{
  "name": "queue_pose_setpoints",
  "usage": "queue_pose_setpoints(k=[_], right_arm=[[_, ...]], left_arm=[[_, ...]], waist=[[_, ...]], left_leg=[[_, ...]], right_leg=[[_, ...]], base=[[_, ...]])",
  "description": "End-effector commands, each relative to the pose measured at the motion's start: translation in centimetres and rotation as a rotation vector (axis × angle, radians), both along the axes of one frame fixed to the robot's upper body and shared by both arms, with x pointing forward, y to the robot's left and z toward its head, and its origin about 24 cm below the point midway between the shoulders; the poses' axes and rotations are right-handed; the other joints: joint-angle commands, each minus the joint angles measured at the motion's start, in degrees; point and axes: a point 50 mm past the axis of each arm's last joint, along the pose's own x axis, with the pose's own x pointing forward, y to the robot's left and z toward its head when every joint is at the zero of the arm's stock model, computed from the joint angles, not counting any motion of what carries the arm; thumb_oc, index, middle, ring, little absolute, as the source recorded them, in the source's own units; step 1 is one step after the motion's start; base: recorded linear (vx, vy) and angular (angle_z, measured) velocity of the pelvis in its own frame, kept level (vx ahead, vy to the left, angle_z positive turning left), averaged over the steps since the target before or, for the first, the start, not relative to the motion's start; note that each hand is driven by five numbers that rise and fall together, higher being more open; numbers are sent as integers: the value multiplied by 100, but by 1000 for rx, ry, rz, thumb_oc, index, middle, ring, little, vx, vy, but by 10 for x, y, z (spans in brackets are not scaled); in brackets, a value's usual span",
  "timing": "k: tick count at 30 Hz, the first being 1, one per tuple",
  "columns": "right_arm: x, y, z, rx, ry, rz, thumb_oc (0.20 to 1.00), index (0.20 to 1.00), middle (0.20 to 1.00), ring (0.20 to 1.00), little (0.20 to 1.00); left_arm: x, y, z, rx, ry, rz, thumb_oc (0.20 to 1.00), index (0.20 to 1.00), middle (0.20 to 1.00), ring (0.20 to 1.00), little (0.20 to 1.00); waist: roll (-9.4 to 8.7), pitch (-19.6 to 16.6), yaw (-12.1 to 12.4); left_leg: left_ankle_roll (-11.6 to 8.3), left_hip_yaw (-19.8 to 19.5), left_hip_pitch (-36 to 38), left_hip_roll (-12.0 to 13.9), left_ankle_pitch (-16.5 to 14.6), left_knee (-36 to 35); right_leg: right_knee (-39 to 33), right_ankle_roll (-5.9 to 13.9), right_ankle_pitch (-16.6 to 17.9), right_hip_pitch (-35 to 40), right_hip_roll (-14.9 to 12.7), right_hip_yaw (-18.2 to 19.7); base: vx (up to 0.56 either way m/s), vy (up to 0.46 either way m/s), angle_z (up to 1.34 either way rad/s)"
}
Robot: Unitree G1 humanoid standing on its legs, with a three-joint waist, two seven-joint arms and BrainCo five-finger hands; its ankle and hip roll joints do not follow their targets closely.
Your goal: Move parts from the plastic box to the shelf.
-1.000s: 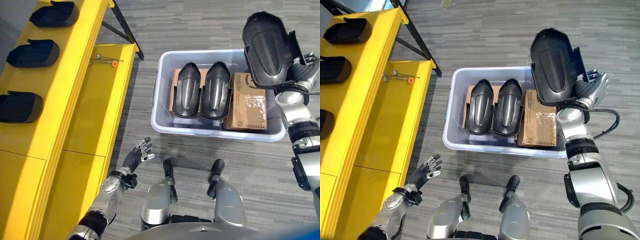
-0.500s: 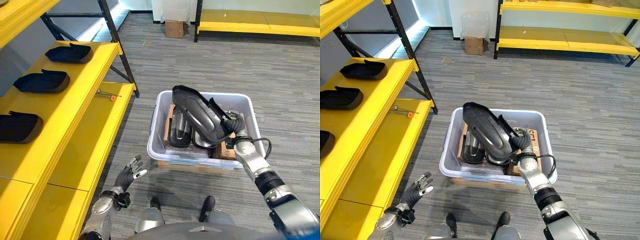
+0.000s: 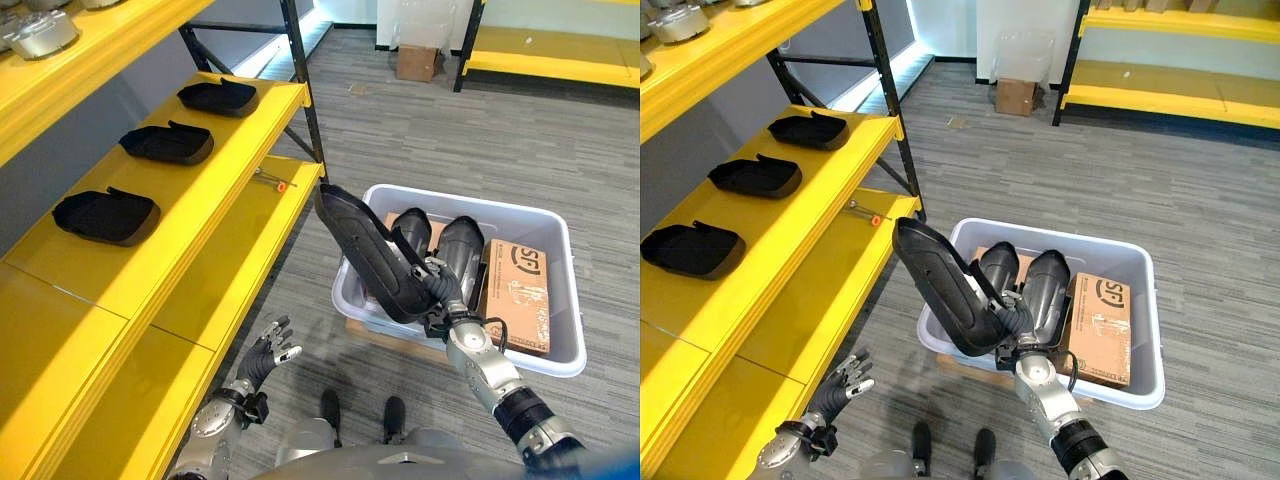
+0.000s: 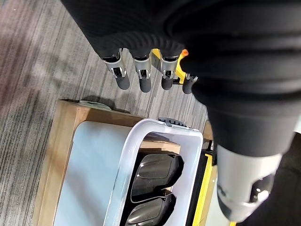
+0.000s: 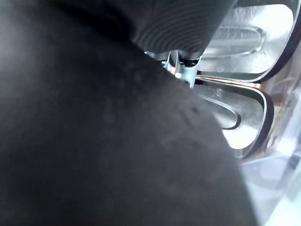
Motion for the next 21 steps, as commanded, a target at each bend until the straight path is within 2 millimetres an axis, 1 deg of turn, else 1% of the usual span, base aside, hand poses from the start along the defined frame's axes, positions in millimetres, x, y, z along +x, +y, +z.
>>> queue_pose_setpoints(k=[1,3,4,5,6,7,8,9,10,12,13,14,15,16,20,21], right_arm=[[12,18,36,145,-185,-34,200,200,200,200,200],[14,15,33,151,-169,-28,200,200,200,200,200],[17,15,33,158,-156,12,200,200,200,200,200],[17,17,34,162,-150,24,200,200,200,200,200],[18,18,34,161,-147,29,200,200,200,200,200],[19,21,36,168,-146,57,200,200,200,200,200],[25,23,40,176,-147,93,200,200,200,200,200],[25,24,40,180,-146,107,200,200,200,200,200],[24,28,42,191,-147,139,200,200,200,200,200],[23,31,42,197,-146,148,200,200,200,200,200],[21,35,42,201,-140,160,200,200,200,200,200],[20,37,42,202,-136,162,200,200,200,200,200],[18,41,40,203,-127,173,200,200,200,200,200],[17,42,40,204,-126,175,200,200,200,200,200],[15,56,40,206,-103,217,200,200,200,200,200],[17,63,42,204,-103,220,200,200,200,200,200]], left_arm=[[25,-9,23,32,-133,-172,1000,1000,1000,1000,1000],[27,-13,24,24,-137,-186,1000,1000,1000,1000,1000],[32,-17,26,9,-143,-180,1000,1000,1000,1000,1000],[34,-19,26,3,-142,-176,1000,1000,1000,1000,1000],[35,-20,27,-1,-140,-178,1000,1000,1000,1000,1000],[38,-24,27,-10,-140,-188,1000,1000,1000,1000,1000],[39,-30,26,-19,-146,-202,1000,1000,1000,1000,1000],[39,-31,26,-22,-146,-197,1000,1000,1000,1000,1000],[38,-32,26,-17,-149,-195,1000,1000,1000,1000,1000],[38,-32,27,-10,-156,-203,1000,1000,1000,1000,1000],[36,-31,28,5,-159,-207,1000,1000,1000,1000,1000],[35,-30,29,21,-165,-215,1000,1000,1000,1000,1000],[32,-27,30,39,-174,-220,1000,1000,1000,1000,1000],[31,-26,30,39,-175,-215,1000,1000,1000,1000,1000],[28,-18,36,65,-216,-171,1000,1000,1000,1000,1000],[27,-14,39,72,-229,-159,1000,1000,1000,1000,1000]], waist=[[-387,-3,-437],[-444,-11,-472],[-514,-26,-510],[-526,-55,-544],[-527,-83,-573],[-523,-165,-639],[-483,-262,-667],[-451,-281,-670],[-370,-304,-699],[-339,-318,-742],[-319,-342,-742],[-317,-349,-716],[-312,-356,-632],[-311,-355,-610],[-321,-302,-328],[-337,-280,-149]], left_leg=[[-9,1721,405,-84,-271,304],[-68,1816,341,107,-335,650],[-137,1909,322,446,-397,1033],[-174,1984,374,602,-339,1122],[-230,2066,418,748,-231,1203],[-437,2155,457,1181,195,1494],[-516,1951,604,1276,302,1551],[-510,1899,638,1228,289,1455],[-469,1932,733,1111,166,1197],[-440,2093,794,1072,85,1039],[-332,2194,818,940,-112,805],[-277,2203,828,868,-207,710],[-216,2154,841,748,-283,555],[-209,2133,842,732,-280,531],[-147,1923,824,616,-203,330],[-103,1841,833,512,-160,170]], right_leg=[[350,709,-84,307,-707,-741],[427,647,-108,319,-806,-845],[578,567,-168,315,-948,-914],[628,521,-209,307,-988,-954],[659,481,-251,303,-1002,-998],[760,368,-366,267,-1025,-1080],[948,306,-458,107,-1084,-1093],[990,330,-458,66,-1108,-1071],[1053,413,-437,12,-1193,-1049],[1050,482,-409,28,-1275,-1093],[1076,615,-352,57,-1425,-1134],[1079,680,-313,72,-1497,-1157],[1073,808,-226,101,-1626,-1208],[1063,831,-204,112,-1648,-1217],[967,1074,-3,205,-1849,-1358],[921,1180,169,253,-1999,-1522]], base=[[-65,48,73],[-30,72,207],[-1,137,152],[5,150,24],[9,211,-19],[-38,462,19],[-41,533,15],[-47,708,16],[-20,516,15],[-30,509,37],[-40,549,60],[-65,771,70],[-56,502,72],[-74,615,77],[-100,515,50],[-143,553,42]])
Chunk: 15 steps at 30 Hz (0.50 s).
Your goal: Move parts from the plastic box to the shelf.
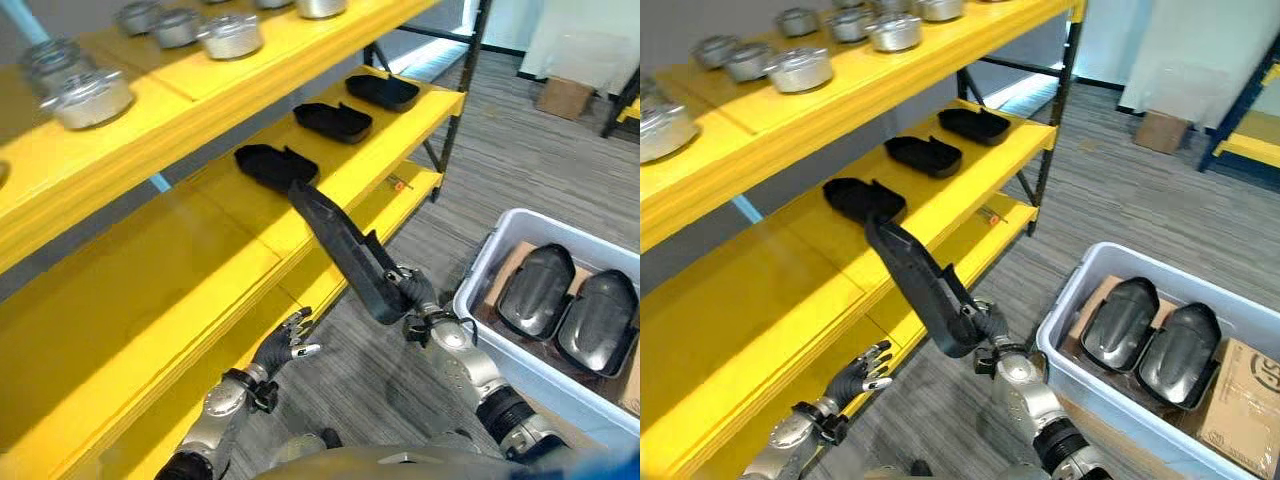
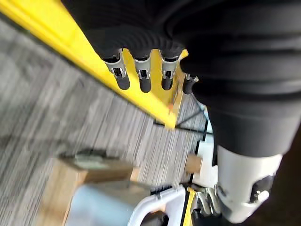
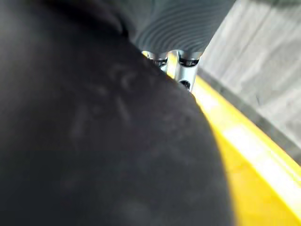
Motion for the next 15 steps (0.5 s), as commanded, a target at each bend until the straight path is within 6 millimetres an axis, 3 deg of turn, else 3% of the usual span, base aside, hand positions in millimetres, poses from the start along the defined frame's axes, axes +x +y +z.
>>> queue_pose_setpoints(k=[1,4,5,6,7,8,9,10,12,15], right_arm=[[25,13,46,50,-191,24,200,200,200,200,200],[29,22,50,41,-196,18,200,200,200,200,200],[33,25,52,37,-198,-8,200,200,200,200,200],[34,25,52,39,-196,-24,200,200,200,200,200],[32,21,51,43,-194,-59,200,200,200,200,200],[30,10,48,49,-184,-57,200,200,200,200,200],[30,8,47,51,-181,-56,200,200,200,200,200],[25,3,43,54,-164,-60,200,200,200,200,200],[21,0,40,62,-159,-84,200,200,200,200,200],[18,-1,34,56,-160,-45,200,200,200,200,200]], left_arm=[[17,-6,24,-26,-155,8,1000,1000,1000,1000,1000],[17,-5,22,-74,-111,19,1000,1000,1000,1000,1000],[14,-10,17,-103,-93,12,1000,1000,1000,1000,1000],[14,-13,16,-103,-90,-6,1000,1000,1000,1000,1000],[16,-20,15,-104,-83,-52,1000,1000,1000,1000,1000],[20,-27,14,-98,-77,-73,1000,1000,1000,1000,1000],[21,-29,14,-97,-76,-73,1000,1000,1000,1000,1000],[20,-37,10,-109,-61,-92,1000,1000,1000,1000,1000],[20,-47,9,-94,-64,-158,1000,1000,1000,1000,1000],[26,-54,13,-105,-82,-194,1000,1000,1000,1000,1000]], waist=[[50,31,72],[28,85,343],[16,121,523],[11,134,482],[-28,156,355],[-130,185,116],[-141,188,88],[-208,197,-82],[-235,240,-280],[-218,134,-320]], left_leg=[[-449,167,470,721,680,-629],[-324,2,369,501,635,-661],[-155,-163,307,269,527,-699],[-110,-259,277,237,495,-705],[-47,-426,242,180,442,-705],[-59,-632,170,126,511,-705],[-69,-667,170,113,506,-705],[-69,-923,195,2,454,-705],[1,-1203,251,-112,375,-705],[-48,-1296,224,-132,383,-705]], right_leg=[[-176,225,-193,137,505,-189],[-11,324,108,101,264,-413],[406,392,318,20,110,-446],[439,352,213,-26,260,-256],[411,294,65,-127,631,89],[-59,97,-76,-348,1412,509],[-179,63,-95,-323,1493,566],[-638,9,60,-392,1781,1073],[-706,-26,165,-505,1966,1735],[-1049,-75,173,-224,1977,1820]], base=[[-149,503,61],[-159,436,37],[-109,300,67],[-90,260,95],[-10,-45,168],[21,-80,179],[159,-153,198],[241,-140,132],[218,-156,118],[182,-159,56]])
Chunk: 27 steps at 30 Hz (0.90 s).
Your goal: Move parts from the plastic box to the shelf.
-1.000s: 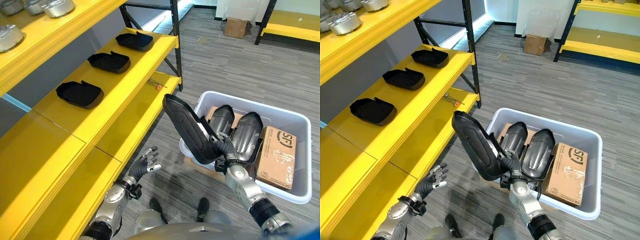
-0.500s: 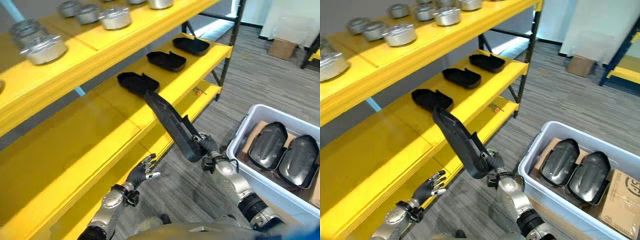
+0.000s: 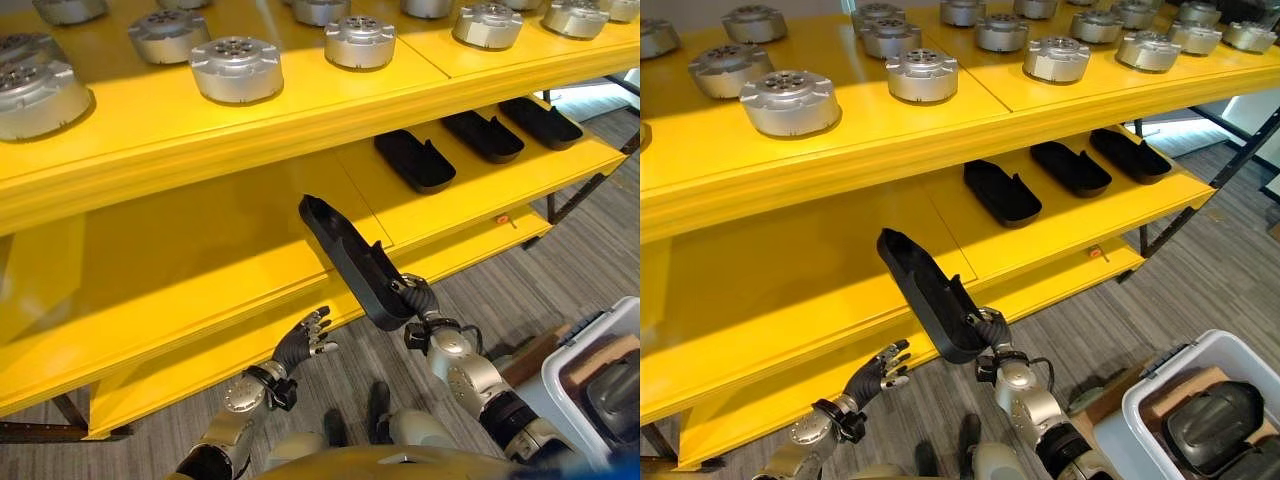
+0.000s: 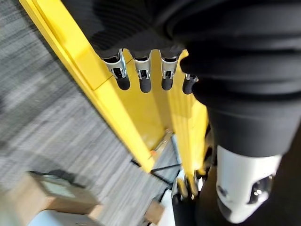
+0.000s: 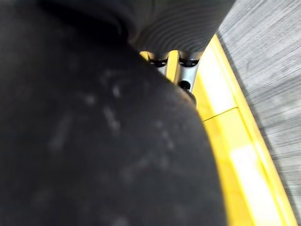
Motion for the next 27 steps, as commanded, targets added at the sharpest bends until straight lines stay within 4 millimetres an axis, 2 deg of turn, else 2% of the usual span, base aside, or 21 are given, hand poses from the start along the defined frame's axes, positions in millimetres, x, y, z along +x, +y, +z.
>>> queue_pose_setpoints(k=[1,5,7,9,13,14,15,16,18,20,23,24,25,27], right_arm=[[32,24,52,139,-254,60,200,200,200,200,200],[31,29,48,120,-232,88,200,200,200,200,200],[32,28,48,115,-229,79,200,200,200,200,200],[33,26,46,113,-211,47,200,200,200,200,200],[32,21,42,117,-185,24,200,200,200,200,200],[33,19,42,109,-183,10,200,200,200,200,200],[38,7,44,83,-188,-65,200,200,200,200,200],[40,1,41,80,-176,-95,200,200,200,200,200],[40,-2,39,81,-158,-106,200,200,200,200,200],[40,-5,37,72,-154,-101,200,200,200,200,200],[40,-6,36,67,-147,-94,200,200,200,200,200],[39,-7,36,62,-148,-96,200,200,200,200,200],[38,-9,35,59,-146,-92,200,200,200,200,200],[36,-9,34,65,-146,-97,200,200,200,200,200]], left_arm=[[25,-16,25,-24,-148,-98,1000,1000,1000,1000,1000],[26,-20,25,-29,-147,-113,1000,1000,1000,1000,1000],[26,-20,24,-23,-146,-112,1000,1000,1000,1000,1000],[25,-20,22,-17,-142,-95,1000,1000,1000,1000,1000],[24,-17,20,-7,-131,-60,1000,1000,1000,1000,1000],[23,-18,19,-5,-129,-58,1000,1000,1000,1000,1000],[30,-25,22,-28,-144,-100,1000,1000,1000,1000,1000],[32,-28,23,-47,-142,-99,1000,1000,1000,1000,1000],[31,-30,22,-60,-133,-90,1000,1000,1000,1000,1000],[29,-31,19,-60,-114,-70,1000,1000,1000,1000,1000],[24,-30,15,-66,-92,-52,1000,1000,1000,1000,1000],[24,-30,15,-67,-88,-53,1000,1000,1000,1000,1000],[19,-27,12,-43,-88,-52,1000,1000,1000,1000,1000],[19,-24,12,-43,-92,-29,1000,1000,1000,1000,1000]], waist=[[-91,-6,96],[11,-103,39],[25,-91,22],[40,-70,12],[42,-82,2],[46,-93,-40],[-21,-59,-312],[-19,-85,-351],[-10,-111,-329],[-4,-127,-250],[2,-97,-144],[-6,-91,-137],[-12,-132,-115],[-8,-144,-68]], left_leg=[[-116,-114,50,441,235,-18],[-112,248,154,386,197,0],[-103,311,150,378,161,73],[-79,395,111,359,40,318],[-94,520,128,373,-48,499],[-147,690,180,426,-187,615],[-489,1968,-28,1235,119,1368],[-529,2202,32,1453,305,1208],[-579,2152,75,1490,474,988],[-615,1869,103,1429,570,671],[-739,1494,11,1524,839,599],[-731,1480,9,1535,814,599],[-701,1505,192,1496,662,192],[-668,1409,268,1420,645,54]], right_leg=[[-582,257,497,789,-147,-333],[-574,144,231,1035,-99,-467],[-518,109,155,1056,-87,-504],[-390,33,13,1118,-69,-595],[-407,-33,-54,1235,-64,-709],[-416,-11,-154,1304,-98,-822],[-380,-100,-235,1315,-299,-1519],[-337,-148,-277,1326,-340,-1742],[-347,-151,-282,1372,-344,-1791],[-324,-113,-279,1408,-357,-1726],[-283,-100,-314,1463,-369,-1589],[-265,-89,-335,1472,-407,-1594],[-203,47,-301,1488,-610,-1711],[-201,116,-270,1508,-662,-1733]], base=[[165,-89,13],[187,-73,2],[154,-45,-5],[200,-57,6],[160,-18,4],[69,129,20],[46,236,147],[-33,212,238],[66,217,157],[104,245,-8],[92,181,-12],[84,568,-19],[19,589,9],[-1,446,23]])
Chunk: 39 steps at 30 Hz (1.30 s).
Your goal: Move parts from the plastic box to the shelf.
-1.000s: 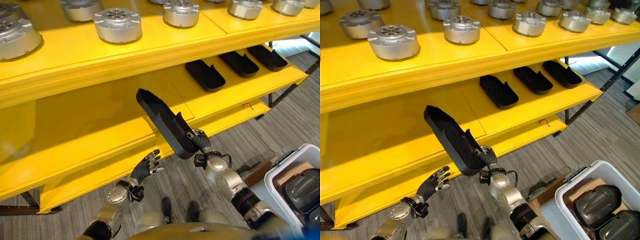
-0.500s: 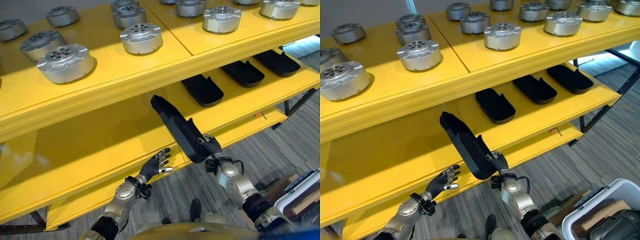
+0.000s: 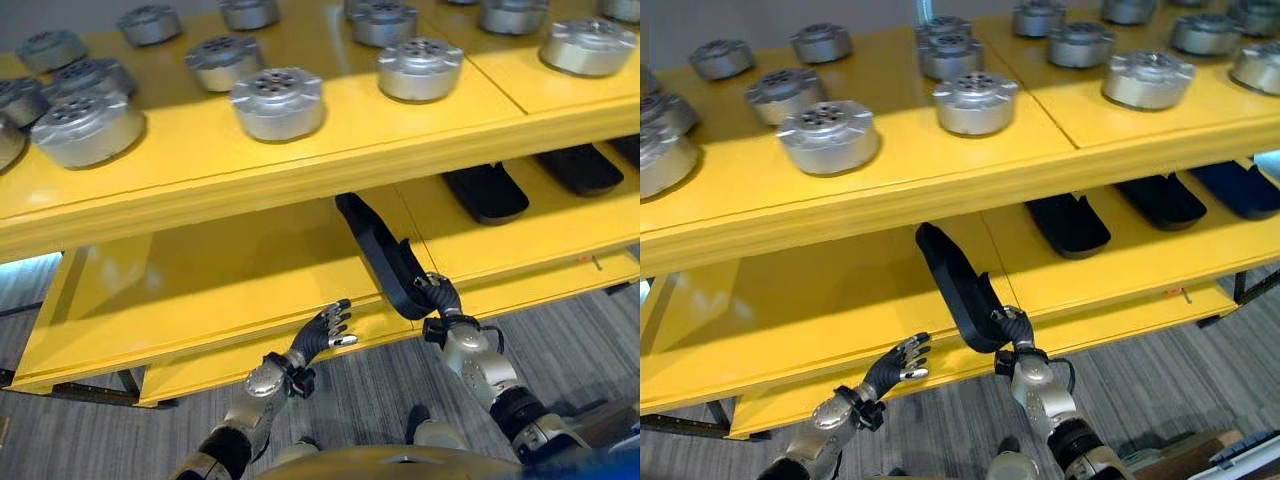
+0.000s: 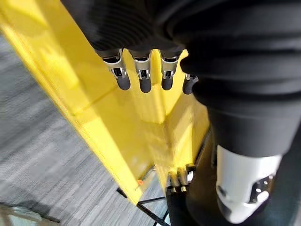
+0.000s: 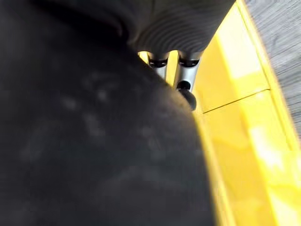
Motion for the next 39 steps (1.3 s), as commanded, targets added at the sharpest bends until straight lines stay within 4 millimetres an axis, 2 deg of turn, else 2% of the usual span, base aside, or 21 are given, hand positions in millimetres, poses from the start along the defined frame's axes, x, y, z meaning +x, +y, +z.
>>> queue_pose_setpoints(k=[1,4,5,6,7,8,10,11,14,15,16,18,21,24,28,34,39], right_arm=[[26,25,37,103,-179,43,200,200,200,200,200],[26,26,35,107,-161,-12,200,200,200,200,200],[26,26,33,107,-140,-61,200,200,200,200,200],[26,26,33,109,-139,-67,200,200,200,200,200],[26,24,32,104,-136,-103,200,200,200,200,200],[26,23,31,105,-135,-114,200,200,200,200,200],[28,21,32,95,-148,-141,200,200,200,200,200],[30,23,33,98,-150,-150,200,200,200,200,200],[39,19,38,68,-149,-137,200,200,200,200,200],[40,19,39,65,-148,-137,200,200,200,200,200],[48,17,46,23,-151,-129,200,200,200,200,200],[53,11,48,11,-146,-141,200,200,200,200,200],[55,1,47,-20,-140,-178,200,200,200,200,200],[59,-8,50,-65,-143,-214,200,200,200,200,200],[77,-43,58,-214,-91,-348,200,200,200,200,200],[100,-50,85,-292,-118,-365,200,200,200,200,200],[108,-59,96,-321,-132,-372,200,200,200,200,200]], left_arm=[[10,0,14,-14,-104,20,1000,1000,1000,1000,1000],[11,5,14,3,-119,6,1000,1000,1000,1000,1000],[12,6,16,-7,-129,11,1000,1000,1000,1000,1000],[13,5,17,-5,-131,7,1000,1000,1000,1000,1000],[16,3,18,6,-138,-14,1000,1000,1000,1000,1000],[17,2,19,10,-140,-20,1000,1000,1000,1000,1000],[22,5,23,27,-146,-28,1000,1000,1000,1000,1000],[22,9,23,31,-145,-23,1000,1000,1000,1000,1000],[20,14,21,20,-117,23,1000,1000,1000,1000,1000],[20,14,21,20,-117,27,1000,1000,1000,1000,1000],[20,11,21,-25,-109,55,1000,1000,1000,1000,1000],[19,8,20,-33,-96,55,1000,1000,1000,1000,1000],[15,8,16,-39,-85,48,1000,1000,1000,1000,1000],[15,9,18,-84,-89,61,1000,1000,1000,1000,1000],[21,8,23,-44,-92,18,1000,1000,1000,1000,1000],[46,7,38,-20,-116,10,1000,1000,1000,1000,1000],[57,1,48,-6,-151,-23,1000,1000,1000,1000,1000]], waist=[[-165,-109,63],[-205,-130,185],[-235,-90,291],[-234,-77,293],[-259,-3,268],[-271,29,256],[-314,125,324],[-341,174,365],[-317,152,481],[-319,149,489],[-321,119,540],[-313,99,579],[-312,61,612],[-292,82,639],[-257,282,784],[-182,736,929],[-151,1029,968]], left_leg=[[-387,-34,9,246,559,-439],[-253,-180,76,74,438,-500],[-92,-158,70,-78,333,-500],[-55,-175,62,-103,318,-500],[96,-309,26,-221,243,-500],[120,-361,25,-246,228,-500],[74,-468,10,-219,250,-500],[30,-498,30,-126,241,-500],[-173,-493,1,148,403,-500],[-192,-488,2,159,414,-500],[-285,-523,0,210,461,-500],[-265,-514,-62,242,566,-499],[-299,-598,-55,277,574,-495],[-305,-655,-58,281,558,-470],[-244,-812,-220,218,469,-266],[-217,-918,-785,213,421,123],[-222,-914,-1022,259,413,306]], right_leg=[[-294,8,-167,699,267,-140],[-172,141,-133,666,188,-169],[160,190,-240,577,165,-327],[304,194,-263,530,169,-310],[824,288,-213,216,118,-100],[856,347,-118,111,54,-5],[375,536,420,79,-288,130],[170,649,680,24,-402,220],[-131,561,365,298,-186,106],[-158,552,349,320,-169,98],[-245,411,169,481,-46,19],[-284,283,165,518,11,-41],[-310,210,84,622,51,-67],[-298,182,44,645,70,-50],[-37,179,-32,471,51,55],[301,197,-69,-19,-10,77],[360,221,-34,-212,-19,104]], base=[[10,288,36],[15,321,25],[6,360,34],[0,266,29],[4,46,25],[7,-73,47],[40,-298,59],[89,-396,30],[75,-295,7],[114,-169,-3],[117,-114,-18],[50,-90,-40],[72,-46,-6],[61,-6,9],[19,27,9],[-187,-5,8],[-156,-35,6]])
